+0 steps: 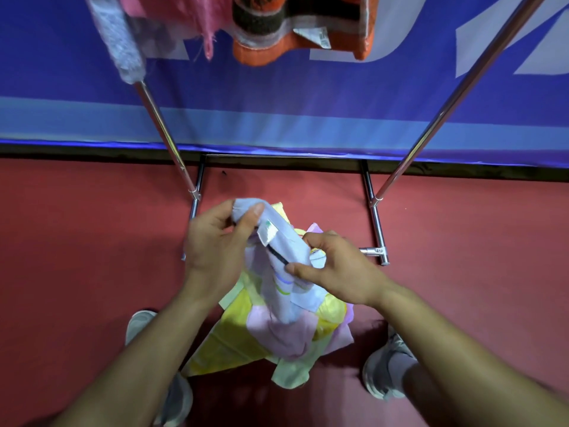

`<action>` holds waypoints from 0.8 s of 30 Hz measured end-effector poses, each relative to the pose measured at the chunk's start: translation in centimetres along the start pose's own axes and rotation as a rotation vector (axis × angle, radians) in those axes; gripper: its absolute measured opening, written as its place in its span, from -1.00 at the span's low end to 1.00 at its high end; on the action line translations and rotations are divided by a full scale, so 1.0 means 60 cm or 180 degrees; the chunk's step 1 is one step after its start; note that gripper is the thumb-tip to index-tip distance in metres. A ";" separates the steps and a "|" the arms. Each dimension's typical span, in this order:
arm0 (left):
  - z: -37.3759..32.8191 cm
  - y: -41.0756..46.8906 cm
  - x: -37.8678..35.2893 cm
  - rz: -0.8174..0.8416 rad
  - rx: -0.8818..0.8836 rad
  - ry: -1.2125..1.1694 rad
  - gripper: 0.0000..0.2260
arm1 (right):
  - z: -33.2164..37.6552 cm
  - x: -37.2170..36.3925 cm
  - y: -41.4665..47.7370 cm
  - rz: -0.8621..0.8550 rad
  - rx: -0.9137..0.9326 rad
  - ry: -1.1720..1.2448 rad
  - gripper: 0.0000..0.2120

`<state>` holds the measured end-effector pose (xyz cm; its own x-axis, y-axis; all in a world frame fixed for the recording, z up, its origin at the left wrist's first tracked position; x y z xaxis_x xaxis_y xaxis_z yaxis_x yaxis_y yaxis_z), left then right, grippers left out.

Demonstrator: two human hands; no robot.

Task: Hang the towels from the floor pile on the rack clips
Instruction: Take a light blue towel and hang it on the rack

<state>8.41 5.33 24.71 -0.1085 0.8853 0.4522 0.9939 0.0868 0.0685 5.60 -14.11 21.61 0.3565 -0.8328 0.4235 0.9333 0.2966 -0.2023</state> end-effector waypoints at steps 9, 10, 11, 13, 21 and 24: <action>0.023 0.045 0.077 -0.0956 0.0160 -0.0124 -0.84 | -0.051 0.013 -0.007 0.0146 -0.0457 -0.0818 -0.81; 0.029 0.045 0.081 -0.0995 0.0201 -0.0109 -0.85 | -0.058 0.015 -0.007 0.0162 -0.0501 -0.1012 -0.80; 0.035 0.046 0.084 -0.1043 0.0263 -0.0067 -0.86 | -0.062 0.018 -0.008 0.0183 -0.0546 -0.1143 -0.79; 0.050 0.048 0.088 -0.1125 0.0426 0.0110 -0.87 | -0.066 0.022 -0.010 0.0187 -0.0610 -0.1052 -0.78; 0.074 0.028 0.029 -0.0481 0.1095 0.0443 -0.65 | -0.041 0.011 0.007 -0.0275 -0.0717 0.1097 -0.80; 0.084 0.027 0.007 -0.0128 0.1760 -0.0397 -0.80 | -0.022 0.007 0.016 -0.0524 -0.0732 0.1713 -0.81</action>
<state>10.08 8.14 20.54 -0.1764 0.9208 0.3480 0.8559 0.3180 -0.4078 6.58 -14.78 20.42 0.0805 -0.9963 -0.0285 0.9197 0.0852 -0.3831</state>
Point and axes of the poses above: each hand's wrist, its own y-axis towards the middle knuckle, its own x-axis out of the back of the hand, z = x × y, the point moved 3 cm from there along y, towards the middle knuckle, and after that the axes turned 13 degrees about y, right-handed, at the moved point
